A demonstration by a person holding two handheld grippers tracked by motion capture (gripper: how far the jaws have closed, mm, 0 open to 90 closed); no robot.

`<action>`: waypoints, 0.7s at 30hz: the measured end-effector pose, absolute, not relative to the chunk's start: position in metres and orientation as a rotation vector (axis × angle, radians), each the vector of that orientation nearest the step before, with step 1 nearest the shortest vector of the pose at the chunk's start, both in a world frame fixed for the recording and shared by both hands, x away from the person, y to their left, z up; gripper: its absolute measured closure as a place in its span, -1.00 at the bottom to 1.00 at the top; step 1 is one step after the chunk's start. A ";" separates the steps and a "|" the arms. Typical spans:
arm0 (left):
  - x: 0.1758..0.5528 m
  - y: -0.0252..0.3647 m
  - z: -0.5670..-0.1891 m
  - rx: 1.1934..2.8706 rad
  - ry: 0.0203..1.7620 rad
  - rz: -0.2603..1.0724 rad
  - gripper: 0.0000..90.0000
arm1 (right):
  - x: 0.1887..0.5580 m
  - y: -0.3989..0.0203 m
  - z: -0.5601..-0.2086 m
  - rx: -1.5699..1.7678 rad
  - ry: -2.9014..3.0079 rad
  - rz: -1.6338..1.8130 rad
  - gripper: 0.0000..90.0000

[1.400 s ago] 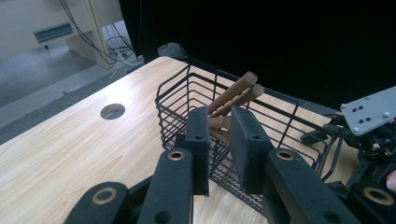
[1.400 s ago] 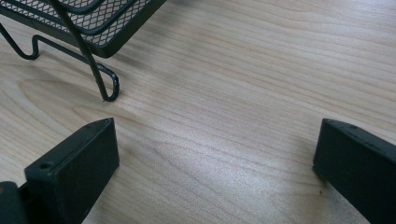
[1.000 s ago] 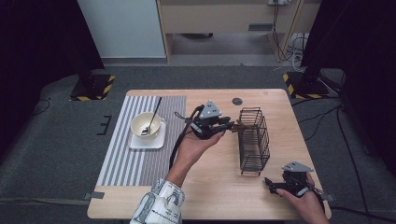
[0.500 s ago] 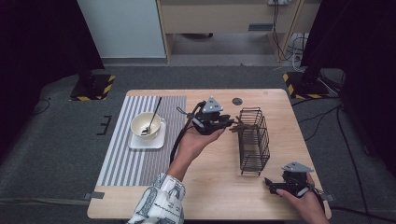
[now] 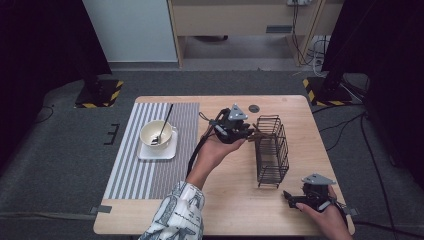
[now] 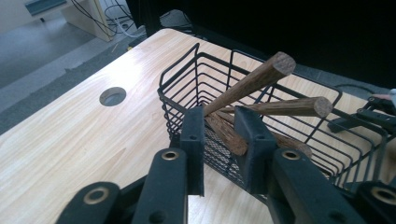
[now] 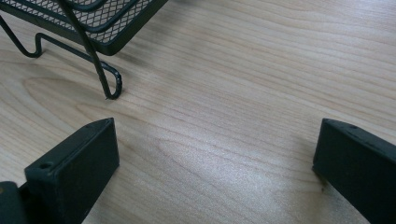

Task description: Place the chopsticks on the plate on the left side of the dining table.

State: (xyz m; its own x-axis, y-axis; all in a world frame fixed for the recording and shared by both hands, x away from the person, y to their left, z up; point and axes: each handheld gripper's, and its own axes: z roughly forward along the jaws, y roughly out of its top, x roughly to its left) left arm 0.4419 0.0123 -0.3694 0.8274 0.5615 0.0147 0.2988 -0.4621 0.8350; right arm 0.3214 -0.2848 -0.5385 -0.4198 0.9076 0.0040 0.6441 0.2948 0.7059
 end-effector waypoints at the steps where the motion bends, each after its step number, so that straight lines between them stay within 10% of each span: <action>1: 0.442 0.011 -0.369 2.090 0.623 0.363 0.67 | 0.321 -0.285 -0.539 1.390 2.171 0.900 -1.00; 21: 0.429 0.015 -0.362 2.037 0.592 0.425 0.85 | 0.321 -0.285 -0.539 1.377 2.178 0.903 -1.00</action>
State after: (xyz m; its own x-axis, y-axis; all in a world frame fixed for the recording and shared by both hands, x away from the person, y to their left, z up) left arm 0.4287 0.0148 -0.3617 0.8231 0.5646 0.0614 0.2388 -0.4421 0.8646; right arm 0.3207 -0.2851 -0.5386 -0.4289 0.9034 0.0009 0.6391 0.3028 0.7070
